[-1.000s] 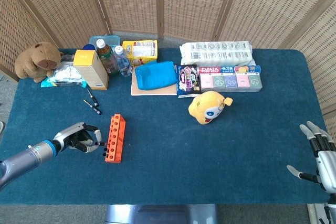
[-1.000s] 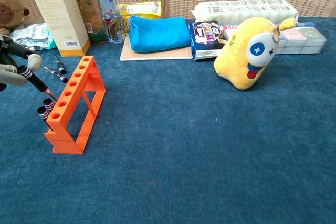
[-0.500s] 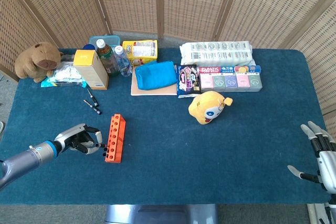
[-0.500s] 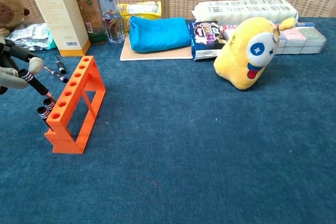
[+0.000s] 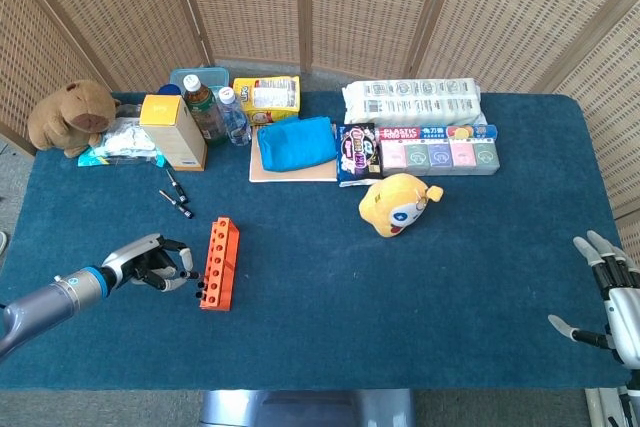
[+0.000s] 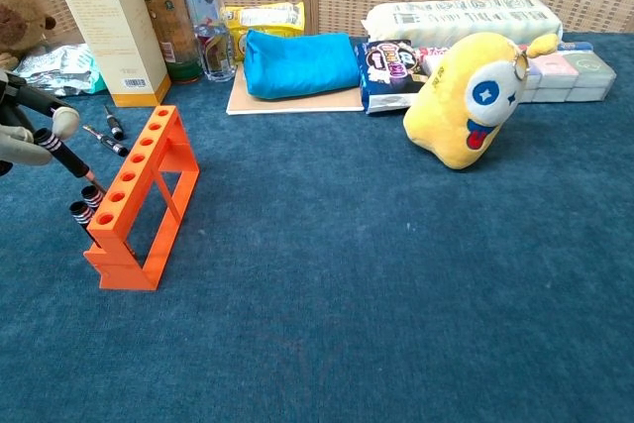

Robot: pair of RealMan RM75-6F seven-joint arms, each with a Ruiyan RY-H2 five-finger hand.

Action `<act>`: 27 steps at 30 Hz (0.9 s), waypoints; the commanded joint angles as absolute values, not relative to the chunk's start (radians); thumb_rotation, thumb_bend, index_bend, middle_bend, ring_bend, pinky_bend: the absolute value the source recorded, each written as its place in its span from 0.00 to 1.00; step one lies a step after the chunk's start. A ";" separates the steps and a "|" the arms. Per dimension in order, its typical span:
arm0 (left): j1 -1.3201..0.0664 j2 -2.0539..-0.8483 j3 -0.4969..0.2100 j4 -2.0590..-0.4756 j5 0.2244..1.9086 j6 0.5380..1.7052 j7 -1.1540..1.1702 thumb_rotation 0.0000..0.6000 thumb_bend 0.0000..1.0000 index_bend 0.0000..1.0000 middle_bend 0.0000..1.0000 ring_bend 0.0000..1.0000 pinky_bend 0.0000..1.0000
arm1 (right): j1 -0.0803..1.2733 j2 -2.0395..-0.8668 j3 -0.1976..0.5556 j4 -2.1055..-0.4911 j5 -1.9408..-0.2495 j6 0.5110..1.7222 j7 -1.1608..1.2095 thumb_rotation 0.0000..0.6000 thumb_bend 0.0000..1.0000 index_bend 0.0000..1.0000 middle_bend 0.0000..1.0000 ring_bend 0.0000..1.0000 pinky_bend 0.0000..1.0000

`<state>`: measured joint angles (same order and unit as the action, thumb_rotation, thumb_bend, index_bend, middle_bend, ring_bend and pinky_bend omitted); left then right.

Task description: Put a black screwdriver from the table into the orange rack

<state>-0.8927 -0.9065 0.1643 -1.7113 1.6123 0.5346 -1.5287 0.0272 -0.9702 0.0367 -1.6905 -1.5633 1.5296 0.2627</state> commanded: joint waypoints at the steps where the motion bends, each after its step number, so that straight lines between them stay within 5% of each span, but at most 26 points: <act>1: -0.893 -0.911 0.163 -1.710 1.607 0.533 -1.523 1.00 0.38 0.58 1.00 1.00 1.00 | 0.027 -0.970 0.037 -1.690 -1.562 1.530 0.263 1.00 0.13 0.04 0.02 0.00 0.00; 27: -0.903 -0.897 0.154 -1.744 1.591 0.522 -1.489 1.00 0.38 0.58 1.00 1.00 1.00 | 0.026 -0.968 0.037 -1.690 -1.564 1.532 0.268 1.00 0.13 0.04 0.02 0.00 0.00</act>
<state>-0.9033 -0.8960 0.1545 -1.7447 1.5924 0.5224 -1.4890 0.0262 -0.9684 0.0374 -1.6903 -1.5637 1.5317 0.2680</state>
